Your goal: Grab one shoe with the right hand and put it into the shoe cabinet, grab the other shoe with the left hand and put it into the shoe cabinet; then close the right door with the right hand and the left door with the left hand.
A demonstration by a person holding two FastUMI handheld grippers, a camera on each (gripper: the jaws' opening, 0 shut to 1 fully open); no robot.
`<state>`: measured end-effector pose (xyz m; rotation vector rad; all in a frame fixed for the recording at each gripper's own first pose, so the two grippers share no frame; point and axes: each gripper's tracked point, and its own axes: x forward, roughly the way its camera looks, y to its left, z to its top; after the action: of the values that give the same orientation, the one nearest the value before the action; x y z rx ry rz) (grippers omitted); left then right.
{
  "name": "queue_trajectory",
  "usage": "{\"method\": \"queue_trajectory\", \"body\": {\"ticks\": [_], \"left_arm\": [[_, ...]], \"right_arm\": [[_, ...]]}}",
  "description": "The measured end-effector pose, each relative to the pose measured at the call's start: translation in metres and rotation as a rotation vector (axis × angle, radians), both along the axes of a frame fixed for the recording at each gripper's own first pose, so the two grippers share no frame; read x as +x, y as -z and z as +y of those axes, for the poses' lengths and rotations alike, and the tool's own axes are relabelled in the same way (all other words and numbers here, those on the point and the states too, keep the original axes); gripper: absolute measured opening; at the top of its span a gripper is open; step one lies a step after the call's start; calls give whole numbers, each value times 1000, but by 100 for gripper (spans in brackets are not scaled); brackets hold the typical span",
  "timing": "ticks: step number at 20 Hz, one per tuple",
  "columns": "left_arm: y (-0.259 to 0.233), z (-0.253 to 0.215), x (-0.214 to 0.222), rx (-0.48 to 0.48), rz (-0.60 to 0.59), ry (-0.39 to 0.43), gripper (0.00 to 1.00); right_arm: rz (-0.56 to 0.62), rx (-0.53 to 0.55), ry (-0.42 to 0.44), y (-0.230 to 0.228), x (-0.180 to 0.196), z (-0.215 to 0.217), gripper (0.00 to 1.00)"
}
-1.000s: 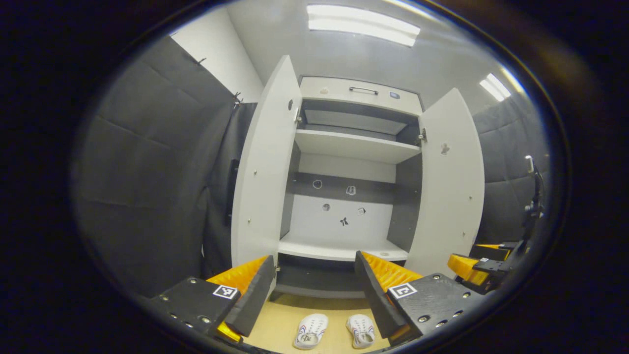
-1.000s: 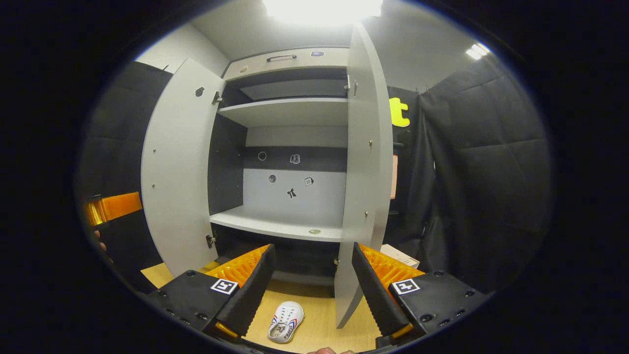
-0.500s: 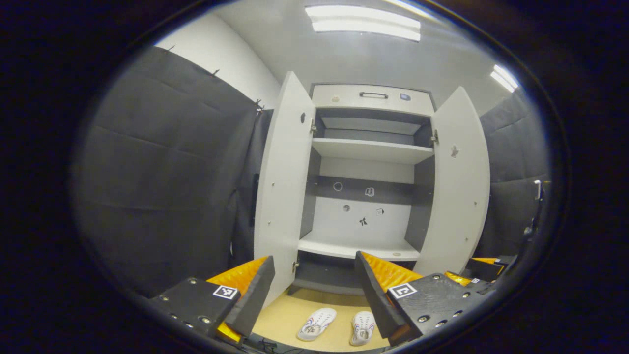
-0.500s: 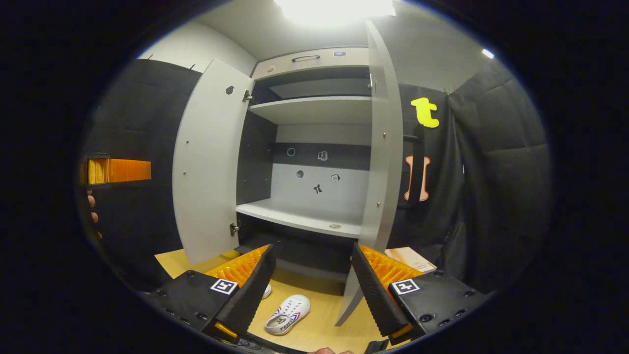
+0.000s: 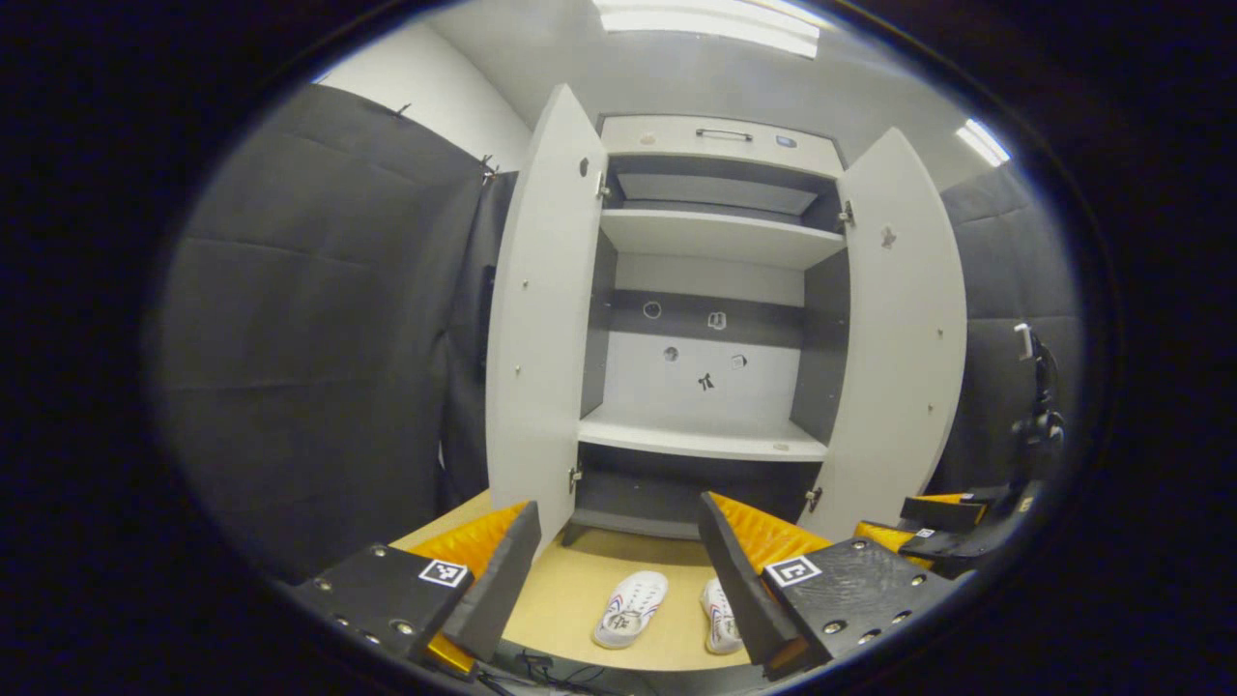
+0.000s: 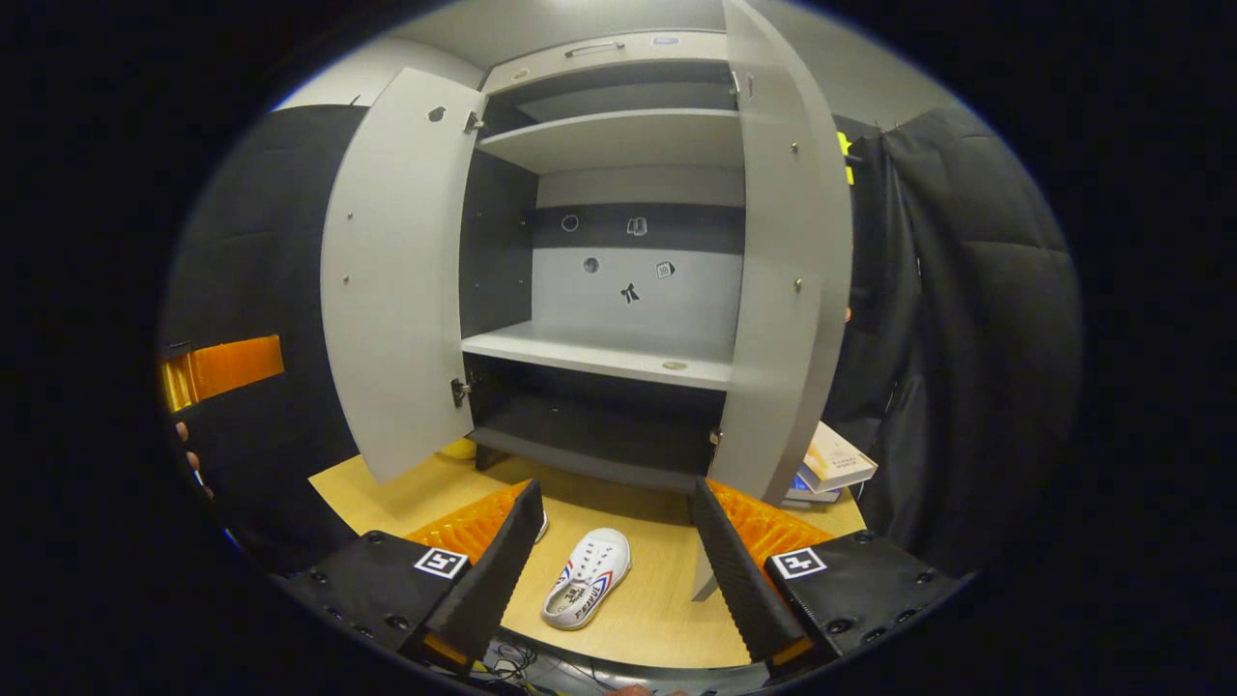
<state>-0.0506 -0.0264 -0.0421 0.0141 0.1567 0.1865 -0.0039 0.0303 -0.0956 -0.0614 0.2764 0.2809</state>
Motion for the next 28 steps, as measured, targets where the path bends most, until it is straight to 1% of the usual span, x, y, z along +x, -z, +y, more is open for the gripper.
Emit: {"method": "queue_trajectory", "body": {"ticks": [2,5,8,11,13,16,18,19,22,23,24,25,27,28], "left_arm": [[1,9,10,19,3,36,94],[7,20,22,51,8,96,94],[21,29,26,8,26,141,94],[36,37,32,-7,37,181,94],[55,43,34,-28,66,197,94],[82,43,42,-91,115,244,95],[98,42,44,-112,134,283,94],[105,41,43,-117,141,302,95],[128,32,49,-143,190,375,94],[133,30,50,-157,206,399,94],[135,28,50,-171,220,421,95],[140,27,48,-182,235,443,95],[145,25,49,-178,261,477,94],[145,24,49,-166,262,491,95]], "right_arm": [[38,-6,11,9,11,16,98],[94,1,4,28,25,43,98],[186,30,-22,56,40,70,98],[294,-18,-29,102,55,81,98],[373,-17,-3,137,62,85,98],[484,21,42,179,72,92,98],[529,10,60,202,79,95,98],[550,5,72,214,81,96,96],[604,1,120,240,84,98,96],[621,-1,134,249,82,98,93],[645,-4,148,258,80,99,93],[671,3,156,266,77,102,96],[691,-2,164,277,74,105,96],[692,-15,174,281,75,102,93]]}}
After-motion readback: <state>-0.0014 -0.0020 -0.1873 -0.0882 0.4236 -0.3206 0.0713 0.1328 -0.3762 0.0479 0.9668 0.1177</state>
